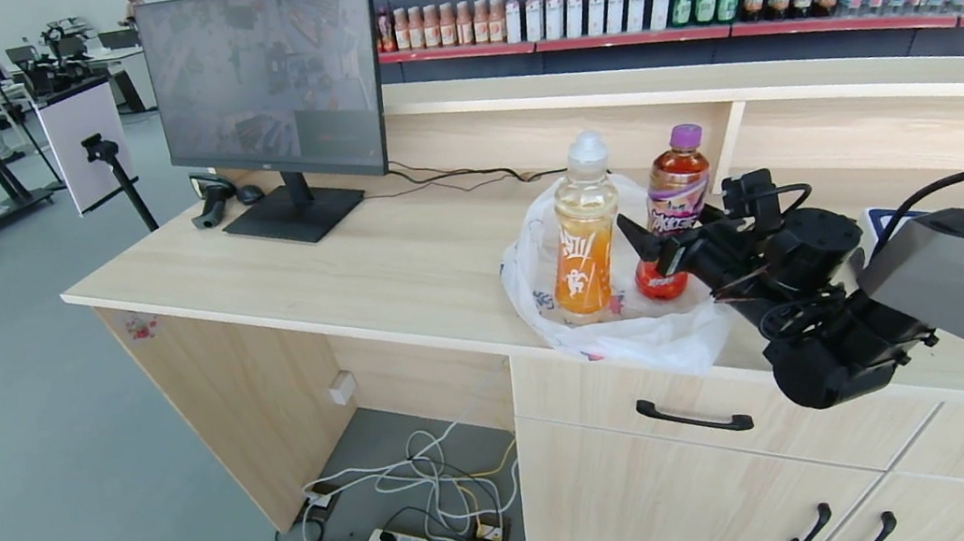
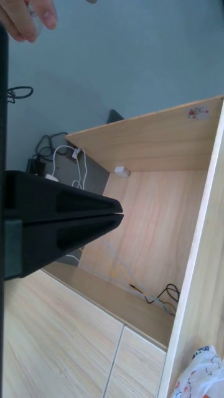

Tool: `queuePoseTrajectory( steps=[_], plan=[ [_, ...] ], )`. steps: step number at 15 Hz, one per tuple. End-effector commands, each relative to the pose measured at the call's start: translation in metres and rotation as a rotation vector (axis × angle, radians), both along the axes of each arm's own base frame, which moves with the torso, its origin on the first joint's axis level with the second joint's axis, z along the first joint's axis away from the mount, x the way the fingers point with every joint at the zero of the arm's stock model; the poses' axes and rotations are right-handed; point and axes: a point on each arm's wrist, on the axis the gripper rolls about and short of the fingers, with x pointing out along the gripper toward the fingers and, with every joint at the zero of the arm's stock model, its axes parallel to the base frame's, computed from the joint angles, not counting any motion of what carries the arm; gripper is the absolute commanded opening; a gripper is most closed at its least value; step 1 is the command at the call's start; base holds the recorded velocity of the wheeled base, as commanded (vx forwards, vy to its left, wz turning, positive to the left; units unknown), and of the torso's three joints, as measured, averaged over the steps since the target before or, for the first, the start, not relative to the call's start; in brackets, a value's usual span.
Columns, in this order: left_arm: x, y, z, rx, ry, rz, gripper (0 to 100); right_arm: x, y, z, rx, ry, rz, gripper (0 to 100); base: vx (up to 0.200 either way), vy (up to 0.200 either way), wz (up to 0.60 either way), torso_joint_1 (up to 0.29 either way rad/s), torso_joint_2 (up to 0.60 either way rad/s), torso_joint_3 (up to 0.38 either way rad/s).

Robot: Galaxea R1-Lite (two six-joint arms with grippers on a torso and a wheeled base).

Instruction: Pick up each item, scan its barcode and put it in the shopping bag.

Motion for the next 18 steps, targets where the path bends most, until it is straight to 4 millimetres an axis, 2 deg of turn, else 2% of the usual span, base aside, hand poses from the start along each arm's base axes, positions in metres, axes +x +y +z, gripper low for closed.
queuePoseTrajectory(
  steps=[1, 6, 9, 11, 12, 13, 17, 18],
  plan=[
    [0.0, 0.0, 0.0, -0.001, -0.001, 0.0, 0, -0.009, -0.002, 0.007, 0.003, 0.007, 0.0, 100, 0.0, 0.0, 0.0, 0.0, 0.0, 0.0],
    [0.0, 0.0, 0.0, 0.0, -0.001, 0.0, 0, -0.04, -0.012, 0.025, 0.0, 0.034, -0.004, 100, 0.0, 0.0, 0.0, 0.0, 0.0, 0.0],
    [0.0, 0.0, 0.0, 0.0, -0.001, 0.0, 0, -0.078, -0.015, 0.035, -0.01, 0.078, 0.003, 100, 0.0, 0.0, 0.0, 0.0, 0.0, 0.0],
    [0.0, 0.0, 0.0, -0.001, -0.001, 0.0, 0, -0.14, -0.024, 0.036, -0.028, 0.173, 0.017, 100, 0.0, 0.0, 0.0, 0.0, 0.0, 0.0],
    [0.0, 0.0, 0.0, 0.0, -0.001, 0.0, 0, -0.161, -0.029, 0.037, -0.032, 0.193, 0.016, 100, 0.0, 0.0, 0.0, 0.0, 0.0, 0.0],
    [0.0, 0.0, 0.0, 0.0, -0.001, 0.0, 0, -0.189, -0.034, 0.039, -0.035, 0.213, 0.017, 100, 0.0, 0.0, 0.0, 0.0, 0.0, 0.0],
    [0.0, 0.0, 0.0, 0.0, -0.001, 0.0, 0, -0.264, -0.047, 0.03, -0.11, 0.251, 0.023, 100, 0.0, 0.0, 0.0, 0.0, 0.0, 0.0],
    [0.0, 0.0, 0.0, -0.001, -0.001, 0.0, 0, -0.271, -0.047, 0.038, -0.104, 0.201, 0.027, 100, 0.0, 0.0, 0.0, 0.0, 0.0, 0.0]
  ],
)
